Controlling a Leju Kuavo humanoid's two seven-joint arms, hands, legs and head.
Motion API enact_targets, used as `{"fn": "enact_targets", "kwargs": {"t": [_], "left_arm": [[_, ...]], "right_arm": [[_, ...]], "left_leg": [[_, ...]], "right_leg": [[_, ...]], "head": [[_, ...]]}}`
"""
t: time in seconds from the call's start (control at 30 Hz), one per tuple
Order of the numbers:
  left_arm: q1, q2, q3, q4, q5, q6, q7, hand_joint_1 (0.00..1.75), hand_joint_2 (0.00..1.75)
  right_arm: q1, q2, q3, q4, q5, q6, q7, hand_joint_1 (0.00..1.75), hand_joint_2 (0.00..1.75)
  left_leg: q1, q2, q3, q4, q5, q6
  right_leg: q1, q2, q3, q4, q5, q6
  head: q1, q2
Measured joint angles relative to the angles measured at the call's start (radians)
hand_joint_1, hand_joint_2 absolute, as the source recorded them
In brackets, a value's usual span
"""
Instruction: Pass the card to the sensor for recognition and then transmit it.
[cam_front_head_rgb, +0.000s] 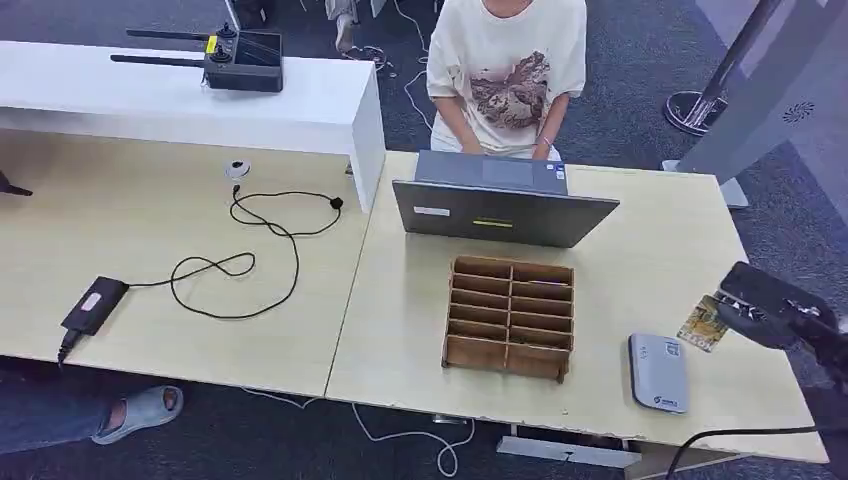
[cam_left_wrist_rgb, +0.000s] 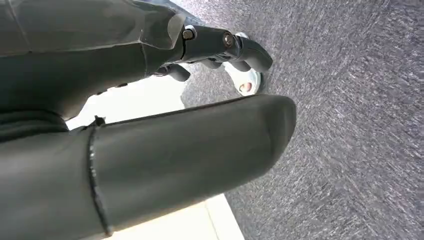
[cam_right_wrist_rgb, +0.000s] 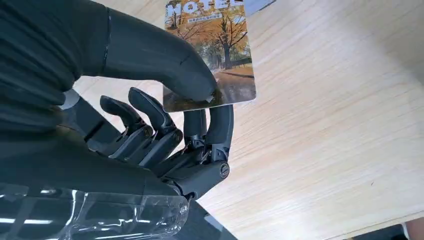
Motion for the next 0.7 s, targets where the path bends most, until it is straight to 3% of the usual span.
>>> {"fn": "enact_targets", "kwargs": {"t": [0.7], "left_arm": [[0.000, 0.002, 0.000, 0.000, -0.001, -0.002, 0.003, 0.00, 0.00]], "right_arm": [[0.004, 0.012, 0.046, -0.016, 0.024, 0.035, -0.012, 1.75, 1.75]], "left_leg": [[0.000, 0.000, 0.000, 0.000, 0.000, 0.000]], "right_leg": [[0.000, 0.000, 0.000, 0.000, 0.000, 0.000]], "head": [[0.000, 0.000]]}}
